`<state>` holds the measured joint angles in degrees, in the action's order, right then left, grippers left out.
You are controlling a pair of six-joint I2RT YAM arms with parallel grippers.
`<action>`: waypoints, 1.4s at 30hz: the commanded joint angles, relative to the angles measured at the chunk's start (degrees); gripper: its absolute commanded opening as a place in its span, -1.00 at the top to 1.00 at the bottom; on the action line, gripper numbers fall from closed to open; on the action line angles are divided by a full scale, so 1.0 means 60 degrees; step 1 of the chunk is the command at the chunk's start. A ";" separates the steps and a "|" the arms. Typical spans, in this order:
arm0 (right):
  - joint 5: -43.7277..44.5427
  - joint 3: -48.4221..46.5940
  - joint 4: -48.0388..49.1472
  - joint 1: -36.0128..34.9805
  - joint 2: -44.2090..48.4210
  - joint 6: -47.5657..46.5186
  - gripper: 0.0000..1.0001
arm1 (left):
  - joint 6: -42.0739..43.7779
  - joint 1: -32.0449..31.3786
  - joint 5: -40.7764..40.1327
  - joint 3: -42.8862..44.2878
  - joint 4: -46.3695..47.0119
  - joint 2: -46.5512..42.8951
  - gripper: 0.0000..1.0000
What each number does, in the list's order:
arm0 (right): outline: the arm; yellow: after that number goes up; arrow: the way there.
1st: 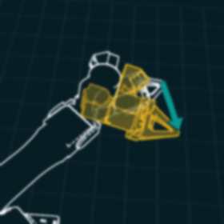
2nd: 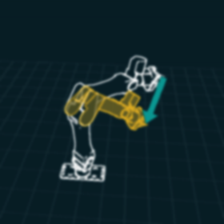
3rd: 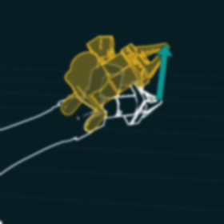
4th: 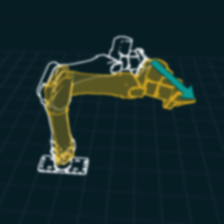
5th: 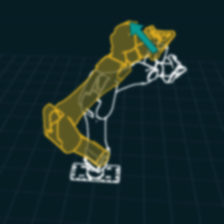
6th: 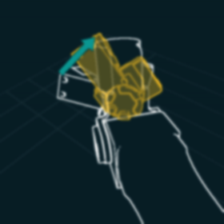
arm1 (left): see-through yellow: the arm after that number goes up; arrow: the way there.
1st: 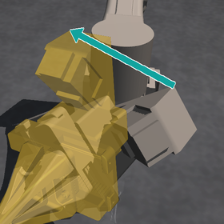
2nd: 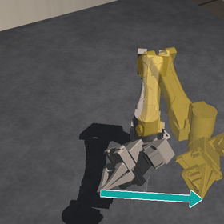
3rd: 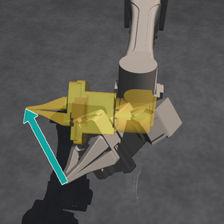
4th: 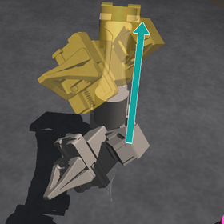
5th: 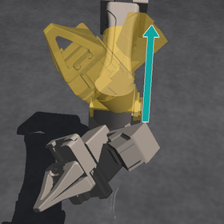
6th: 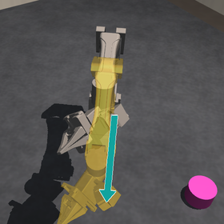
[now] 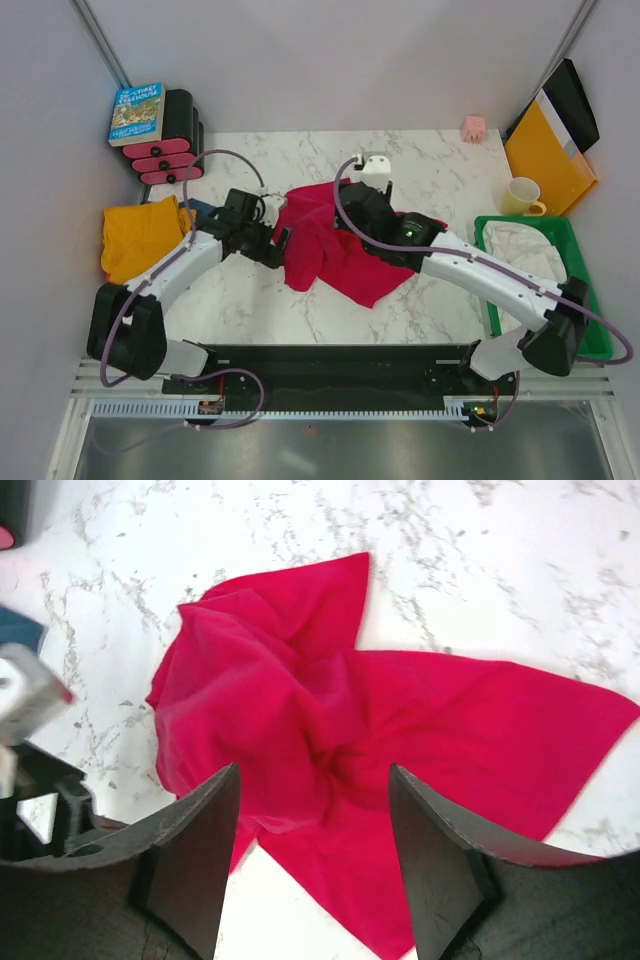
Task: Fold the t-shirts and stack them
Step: Move the tshirt to the center of the board, then flatten out the tshirt
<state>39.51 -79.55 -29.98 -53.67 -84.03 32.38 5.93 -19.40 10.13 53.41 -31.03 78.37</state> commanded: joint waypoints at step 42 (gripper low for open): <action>-0.0387 0.5099 0.0115 0.3888 0.0766 0.2077 -0.72 | -0.0125 -0.1016 0.0216 0.0737 -0.0322 0.1368 0.96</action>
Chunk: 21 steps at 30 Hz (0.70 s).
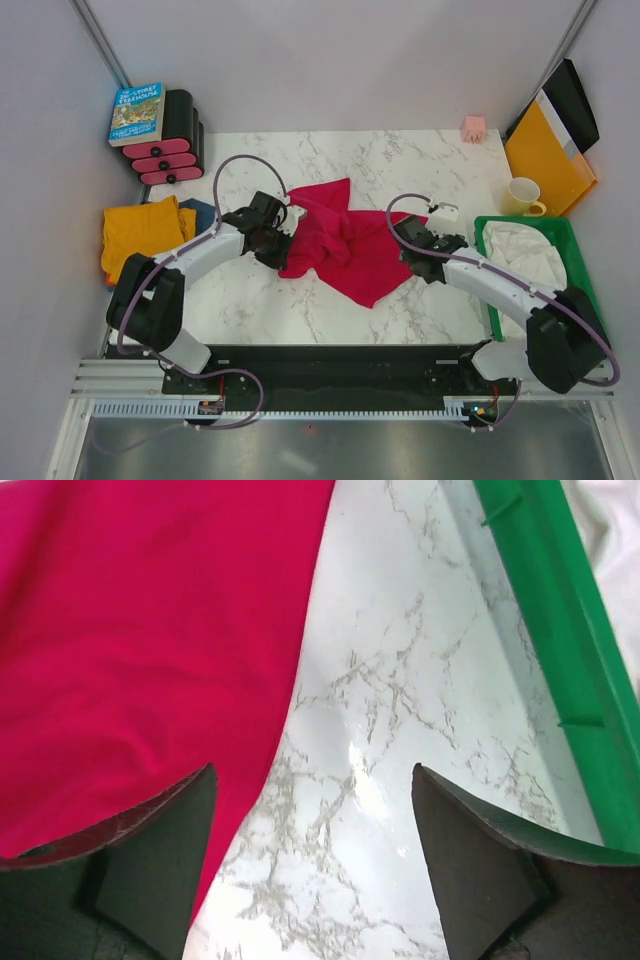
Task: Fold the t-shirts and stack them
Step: Flatten out the tshirt
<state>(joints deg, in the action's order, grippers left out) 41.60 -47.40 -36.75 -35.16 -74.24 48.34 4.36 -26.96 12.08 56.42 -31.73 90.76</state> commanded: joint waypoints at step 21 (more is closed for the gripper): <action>-0.2436 0.0238 0.2888 -0.1040 -0.2378 0.0893 -0.61 | 0.0020 0.1417 0.0170 0.0293 -0.0455 -0.1108 0.97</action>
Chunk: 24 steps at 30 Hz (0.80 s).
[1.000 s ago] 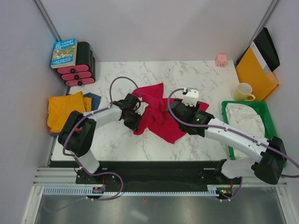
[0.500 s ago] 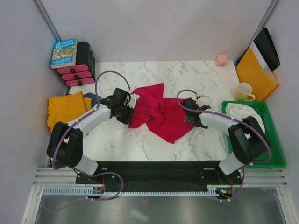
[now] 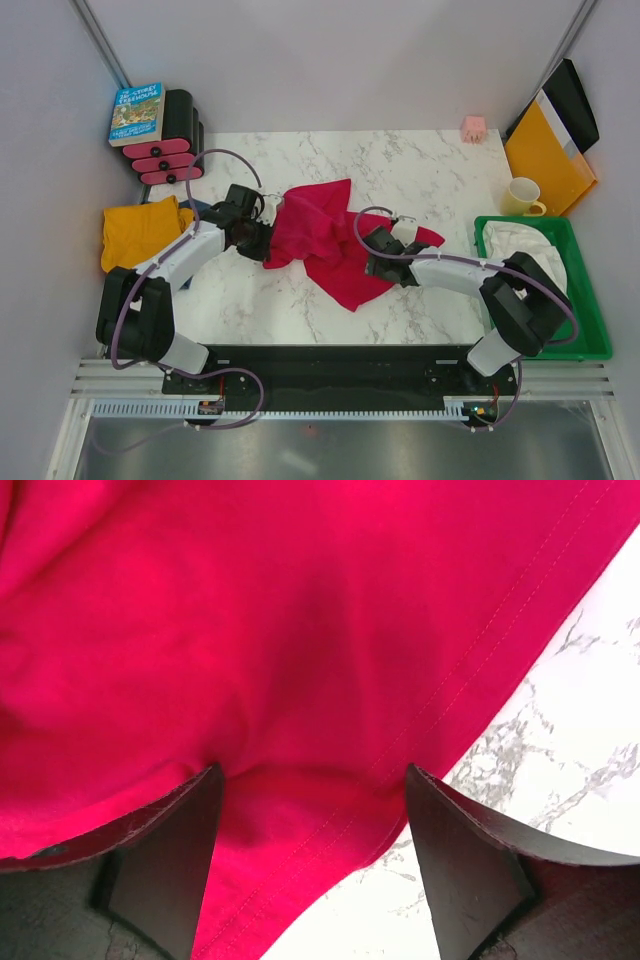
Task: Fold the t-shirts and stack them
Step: Flatten out the tshirt
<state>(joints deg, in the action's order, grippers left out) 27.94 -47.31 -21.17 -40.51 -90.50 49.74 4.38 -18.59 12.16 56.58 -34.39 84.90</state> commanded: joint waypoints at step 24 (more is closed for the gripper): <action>0.1364 -0.4606 -0.2638 0.4011 0.0877 -0.1989 1.00 | -0.0012 0.3902 -0.0240 0.2362 -0.0303 -0.1597 0.97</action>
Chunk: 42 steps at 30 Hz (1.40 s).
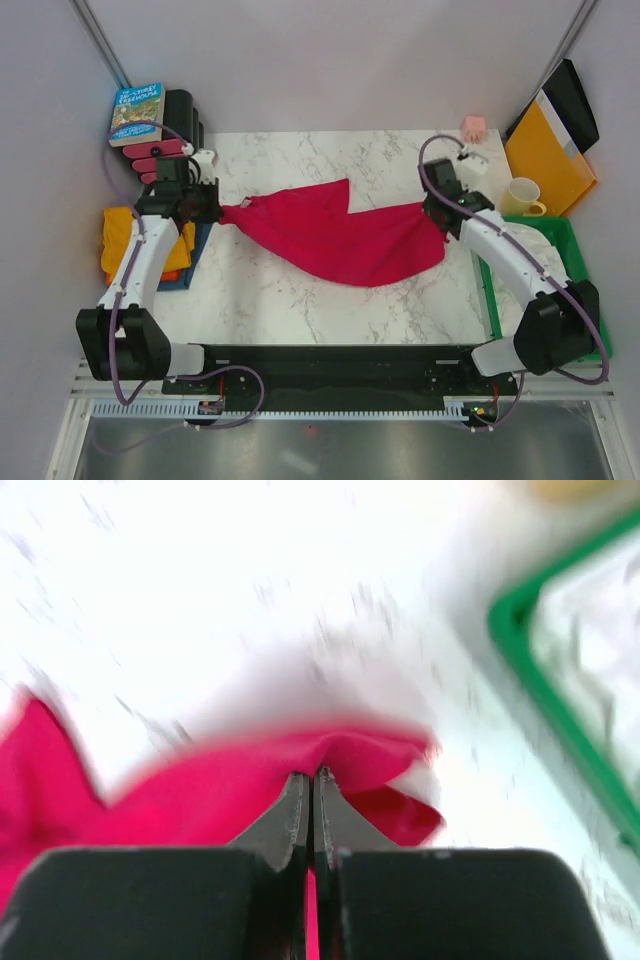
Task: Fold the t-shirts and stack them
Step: Flatten out the tshirt
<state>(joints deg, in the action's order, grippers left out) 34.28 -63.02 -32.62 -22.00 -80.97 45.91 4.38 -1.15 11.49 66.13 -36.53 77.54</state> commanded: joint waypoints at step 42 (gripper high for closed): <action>-0.0514 -0.2708 -0.0567 0.1323 0.3151 -0.3256 1.00 | 0.0207 0.1876 0.0166 0.2777 -0.0854 -0.3033 0.97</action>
<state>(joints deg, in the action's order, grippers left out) 30.06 -79.79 -35.64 -13.67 -68.31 28.12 3.36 9.58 12.62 83.55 -42.92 66.50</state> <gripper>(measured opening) 0.012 0.034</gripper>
